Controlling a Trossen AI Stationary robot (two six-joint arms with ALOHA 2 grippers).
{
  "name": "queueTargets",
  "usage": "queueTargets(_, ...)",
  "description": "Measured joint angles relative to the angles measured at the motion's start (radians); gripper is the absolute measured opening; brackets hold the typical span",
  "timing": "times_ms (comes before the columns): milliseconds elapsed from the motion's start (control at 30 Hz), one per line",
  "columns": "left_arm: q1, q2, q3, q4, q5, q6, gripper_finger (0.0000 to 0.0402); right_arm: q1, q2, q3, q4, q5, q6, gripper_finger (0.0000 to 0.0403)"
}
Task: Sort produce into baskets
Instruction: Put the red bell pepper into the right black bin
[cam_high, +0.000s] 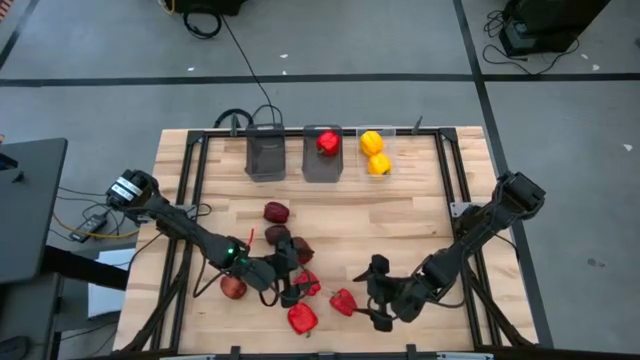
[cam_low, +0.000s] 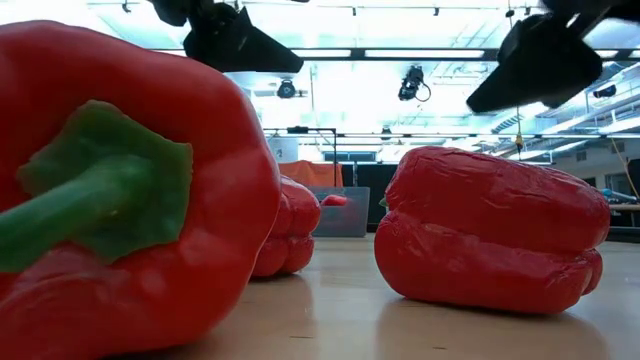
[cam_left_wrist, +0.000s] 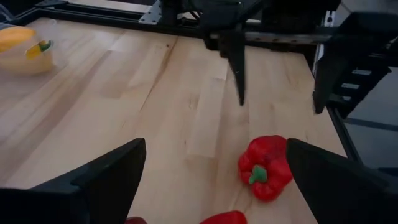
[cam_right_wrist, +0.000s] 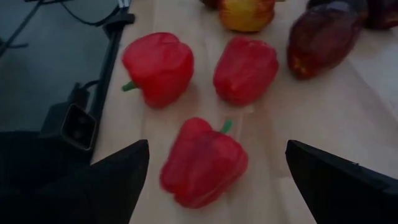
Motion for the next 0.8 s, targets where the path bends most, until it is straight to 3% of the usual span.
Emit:
queueTargets(167, 0.000, 0.000, 0.000, -0.001, -0.028, -0.016, 0.0392, 0.002, 0.004, -0.015, 0.031, 0.000, 0.012, 0.0399)
queueTargets(333, 0.000, 0.000, 0.000, -0.001, -0.031, -0.016, 0.0392, -0.006, 0.095, -0.014, 0.150, -0.034, -0.021, 0.0399)
queueTargets(800, 0.000, 0.000, 0.000, -0.003, -0.055, -0.014, 0.0392, -0.055, 0.320, 0.119, 0.140, -0.057, -0.005, 0.0400)
